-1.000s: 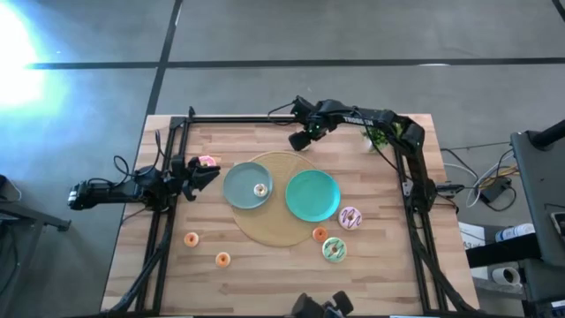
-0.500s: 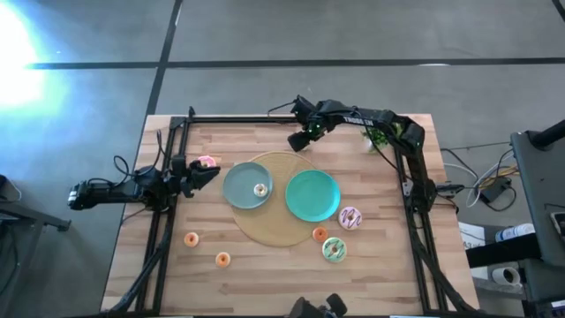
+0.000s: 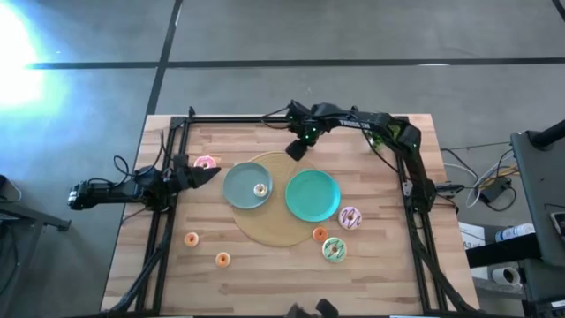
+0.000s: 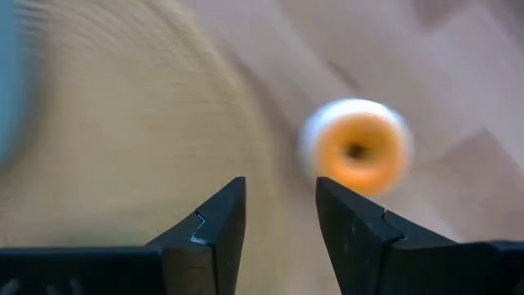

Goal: Pick & Place donuts
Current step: Put the small blue donut on the light blue plate

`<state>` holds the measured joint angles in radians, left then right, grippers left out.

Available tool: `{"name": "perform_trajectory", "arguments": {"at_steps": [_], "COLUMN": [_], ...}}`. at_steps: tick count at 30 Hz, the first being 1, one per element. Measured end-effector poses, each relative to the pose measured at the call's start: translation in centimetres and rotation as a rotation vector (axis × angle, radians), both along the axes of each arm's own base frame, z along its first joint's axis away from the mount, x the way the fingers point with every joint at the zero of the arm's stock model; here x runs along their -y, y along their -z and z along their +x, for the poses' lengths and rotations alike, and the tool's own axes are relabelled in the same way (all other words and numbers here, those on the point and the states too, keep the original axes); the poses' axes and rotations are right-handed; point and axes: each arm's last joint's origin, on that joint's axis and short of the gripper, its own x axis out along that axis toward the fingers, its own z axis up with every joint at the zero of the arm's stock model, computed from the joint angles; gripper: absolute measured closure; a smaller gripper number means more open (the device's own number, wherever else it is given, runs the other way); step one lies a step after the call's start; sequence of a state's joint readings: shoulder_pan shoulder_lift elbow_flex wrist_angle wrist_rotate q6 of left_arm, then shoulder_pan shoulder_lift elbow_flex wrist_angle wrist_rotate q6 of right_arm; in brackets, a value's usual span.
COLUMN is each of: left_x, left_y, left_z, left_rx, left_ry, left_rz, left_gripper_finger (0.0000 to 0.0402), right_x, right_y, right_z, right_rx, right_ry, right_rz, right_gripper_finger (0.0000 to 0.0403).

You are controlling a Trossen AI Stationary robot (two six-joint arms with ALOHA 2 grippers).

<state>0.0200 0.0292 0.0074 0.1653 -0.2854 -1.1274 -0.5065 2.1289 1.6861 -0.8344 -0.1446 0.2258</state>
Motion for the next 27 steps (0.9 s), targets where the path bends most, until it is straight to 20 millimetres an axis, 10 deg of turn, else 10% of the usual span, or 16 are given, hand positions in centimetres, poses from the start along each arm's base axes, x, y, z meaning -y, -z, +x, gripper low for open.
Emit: {"name": "perform_trajectory", "arguments": {"at_steps": [7,19,27], "left_x": [-0.5,-0.4,-0.3], "left_y": [-0.5,-1.9,-2.7], "left_z": [-0.2,1.2,2.2], "left_rx": [0.021,-0.088,-0.144], "left_ry": [-0.166,-0.119,-0.096], "left_rz": [-0.033,-0.038,-0.034], "left_gripper_finger": [0.0298,0.0298,0.0298], "right_x": [-0.8,4.3,4.4], "right_y": [-4.0,0.8,0.0], "right_z": [-0.8,-1.2,-1.8], "right_rx": [0.044,-0.020,-0.144], "right_ry": [0.014,0.214,0.135], "right_rz": [-0.115,0.032,-0.049], "right_gripper_finger": [0.0262,0.0262,0.0262]}}
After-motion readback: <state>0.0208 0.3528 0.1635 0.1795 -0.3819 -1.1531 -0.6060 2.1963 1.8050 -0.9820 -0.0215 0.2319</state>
